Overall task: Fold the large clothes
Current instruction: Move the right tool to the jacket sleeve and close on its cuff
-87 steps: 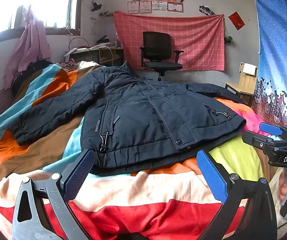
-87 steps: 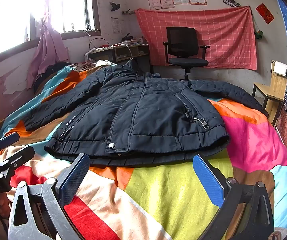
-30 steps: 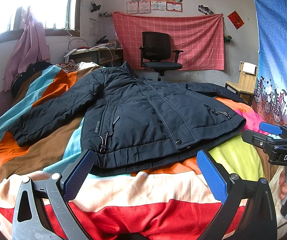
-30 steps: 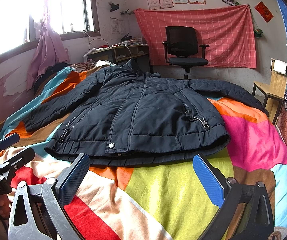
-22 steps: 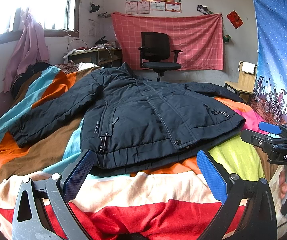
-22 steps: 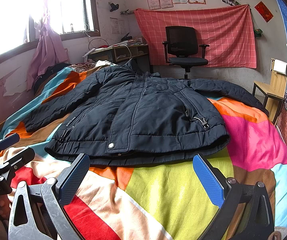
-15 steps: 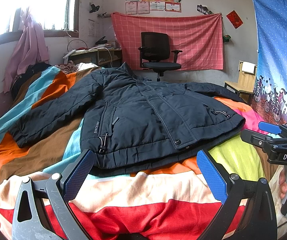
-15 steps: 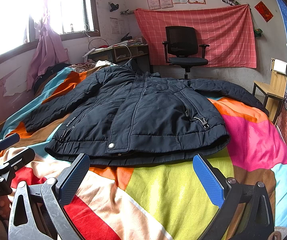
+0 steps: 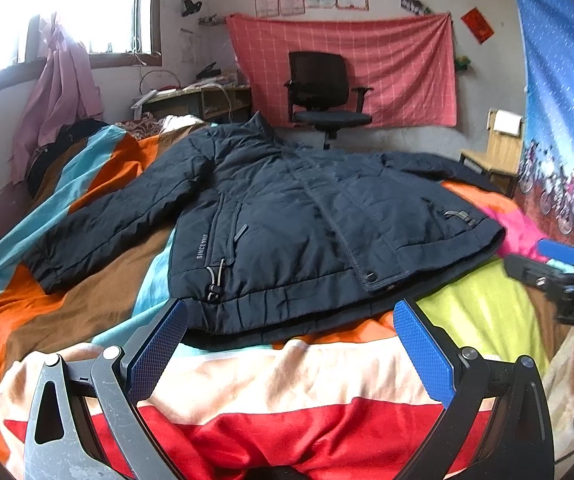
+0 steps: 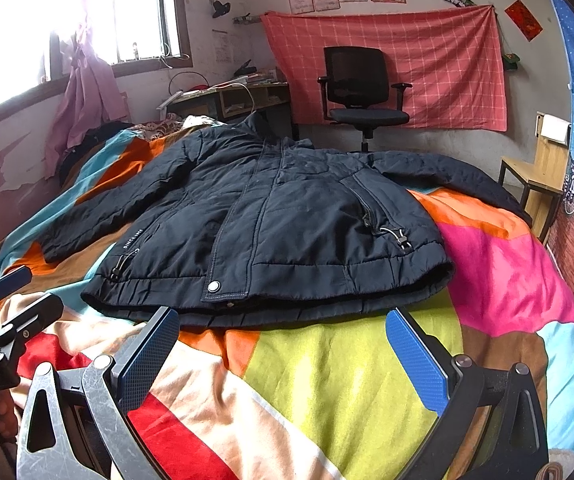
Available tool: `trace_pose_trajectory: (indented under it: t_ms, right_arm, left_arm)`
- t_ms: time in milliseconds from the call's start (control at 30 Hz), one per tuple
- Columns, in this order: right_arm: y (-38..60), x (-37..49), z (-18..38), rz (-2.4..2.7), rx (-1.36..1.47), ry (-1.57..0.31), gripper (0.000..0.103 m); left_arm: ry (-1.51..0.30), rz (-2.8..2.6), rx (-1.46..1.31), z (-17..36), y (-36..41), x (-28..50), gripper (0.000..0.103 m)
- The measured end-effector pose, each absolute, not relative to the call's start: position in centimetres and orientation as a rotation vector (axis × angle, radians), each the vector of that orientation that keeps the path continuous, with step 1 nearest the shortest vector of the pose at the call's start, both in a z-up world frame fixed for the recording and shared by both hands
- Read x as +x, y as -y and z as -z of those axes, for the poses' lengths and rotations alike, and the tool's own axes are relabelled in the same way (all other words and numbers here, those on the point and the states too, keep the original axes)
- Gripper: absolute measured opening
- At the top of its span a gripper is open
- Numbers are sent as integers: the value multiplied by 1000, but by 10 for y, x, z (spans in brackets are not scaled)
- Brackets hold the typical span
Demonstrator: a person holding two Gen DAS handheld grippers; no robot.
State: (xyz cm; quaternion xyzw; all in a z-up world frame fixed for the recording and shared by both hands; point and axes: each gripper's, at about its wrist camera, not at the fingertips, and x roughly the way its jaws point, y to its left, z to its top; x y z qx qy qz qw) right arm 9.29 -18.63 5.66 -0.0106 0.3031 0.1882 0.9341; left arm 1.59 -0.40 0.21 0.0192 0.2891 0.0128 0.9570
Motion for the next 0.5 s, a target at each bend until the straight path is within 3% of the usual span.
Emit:
trace_pose_trajectory:
  t_ms: [267,500]
  right_arm:
    - [200,110,-68,-363,21,-647,103]
    - [214,170,-103,-277,-38,-540,103]
  left_arm:
    - [-711,5,112,-22,5,66,101]
    - [-787,42,220,-84,7,128,101]
